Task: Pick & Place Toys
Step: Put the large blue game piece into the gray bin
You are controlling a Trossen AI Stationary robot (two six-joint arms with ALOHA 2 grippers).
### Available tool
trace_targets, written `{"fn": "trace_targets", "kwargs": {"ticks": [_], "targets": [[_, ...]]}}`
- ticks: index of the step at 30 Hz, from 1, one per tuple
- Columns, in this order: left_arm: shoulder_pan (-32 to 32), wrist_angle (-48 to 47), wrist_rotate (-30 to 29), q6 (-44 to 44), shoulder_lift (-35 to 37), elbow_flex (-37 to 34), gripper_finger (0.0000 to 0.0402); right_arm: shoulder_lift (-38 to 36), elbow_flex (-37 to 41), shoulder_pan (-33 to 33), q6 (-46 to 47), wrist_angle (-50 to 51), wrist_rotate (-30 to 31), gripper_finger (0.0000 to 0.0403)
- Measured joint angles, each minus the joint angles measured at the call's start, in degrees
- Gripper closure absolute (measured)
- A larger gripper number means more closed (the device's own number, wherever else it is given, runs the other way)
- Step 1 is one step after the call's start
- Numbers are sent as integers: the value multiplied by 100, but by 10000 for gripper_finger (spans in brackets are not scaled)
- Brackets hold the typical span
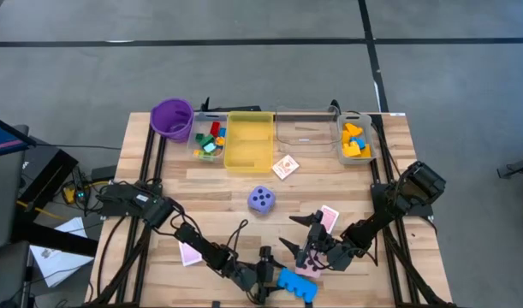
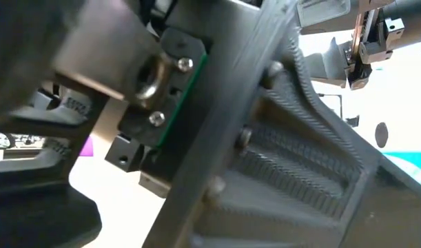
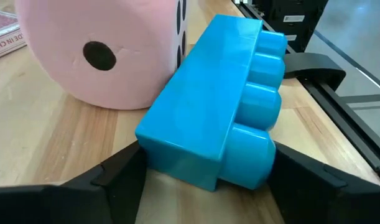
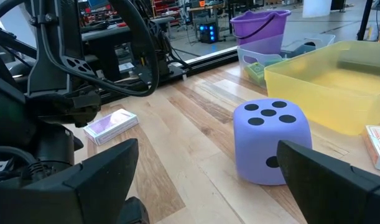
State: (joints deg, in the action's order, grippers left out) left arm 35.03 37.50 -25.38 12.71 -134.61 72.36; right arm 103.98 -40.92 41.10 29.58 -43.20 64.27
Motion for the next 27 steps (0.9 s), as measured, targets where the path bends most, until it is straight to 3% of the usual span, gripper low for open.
{"fn": "trace_targets", "kwargs": {"ticks": [13, 20, 27], "targets": [[55, -228, 33, -2, 155, -13, 128, -2, 1, 89, 24, -72, 30, 28], [57, -1698, 10, 18, 1103, -11, 133, -150, -102, 233, -713, -639, 177, 28], [55, -2579, -9, -26, 2008, -2, 134, -684, -156, 438, -1330, -652, 186, 28]]}}
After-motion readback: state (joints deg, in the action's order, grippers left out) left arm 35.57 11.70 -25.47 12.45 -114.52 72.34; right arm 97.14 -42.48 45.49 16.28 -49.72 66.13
